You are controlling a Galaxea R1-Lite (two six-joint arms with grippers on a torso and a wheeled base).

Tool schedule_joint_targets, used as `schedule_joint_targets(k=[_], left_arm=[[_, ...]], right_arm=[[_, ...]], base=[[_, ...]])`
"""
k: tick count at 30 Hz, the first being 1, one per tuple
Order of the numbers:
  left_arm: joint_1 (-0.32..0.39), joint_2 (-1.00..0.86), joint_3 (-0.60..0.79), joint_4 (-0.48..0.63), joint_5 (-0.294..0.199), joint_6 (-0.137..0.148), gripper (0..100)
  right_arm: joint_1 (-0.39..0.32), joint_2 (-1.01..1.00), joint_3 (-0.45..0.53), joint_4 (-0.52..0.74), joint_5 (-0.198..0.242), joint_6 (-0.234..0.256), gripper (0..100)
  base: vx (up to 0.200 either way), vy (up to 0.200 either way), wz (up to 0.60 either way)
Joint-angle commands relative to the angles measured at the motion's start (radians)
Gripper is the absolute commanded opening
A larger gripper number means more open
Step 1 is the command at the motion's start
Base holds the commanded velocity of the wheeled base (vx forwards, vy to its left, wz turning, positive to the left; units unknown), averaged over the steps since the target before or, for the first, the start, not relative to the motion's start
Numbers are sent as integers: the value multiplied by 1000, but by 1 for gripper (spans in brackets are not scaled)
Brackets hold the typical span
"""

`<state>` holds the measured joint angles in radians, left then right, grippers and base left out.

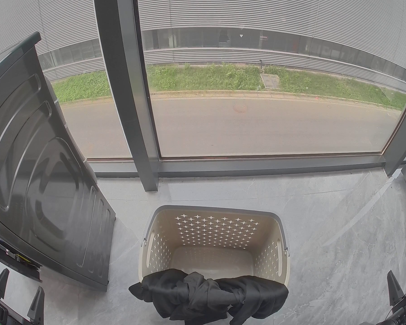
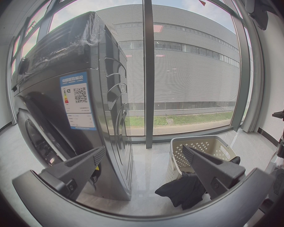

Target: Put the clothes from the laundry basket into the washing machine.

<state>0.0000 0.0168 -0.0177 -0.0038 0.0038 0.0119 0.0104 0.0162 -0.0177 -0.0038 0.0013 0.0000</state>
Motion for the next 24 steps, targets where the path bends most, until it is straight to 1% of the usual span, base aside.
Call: schedule_joint_targets(k=[1,4,10,24], left_arm=[[0,-17,16,-1,1,0,100],[0,-17,16,1,1,0,100],[0,-17,16,-1,1,0,100],[0,-17,16,1,1,0,100]], right_arm=[[0,-16,18,-1,0,0,100],[0,-16,18,-1,0,0,100],[0,-16,18,-1,0,0,100],[0,-16,18,-1,0,0,100]], base=[[0,0,0],[0,0,0],[200,0,0],[0,0,0]])
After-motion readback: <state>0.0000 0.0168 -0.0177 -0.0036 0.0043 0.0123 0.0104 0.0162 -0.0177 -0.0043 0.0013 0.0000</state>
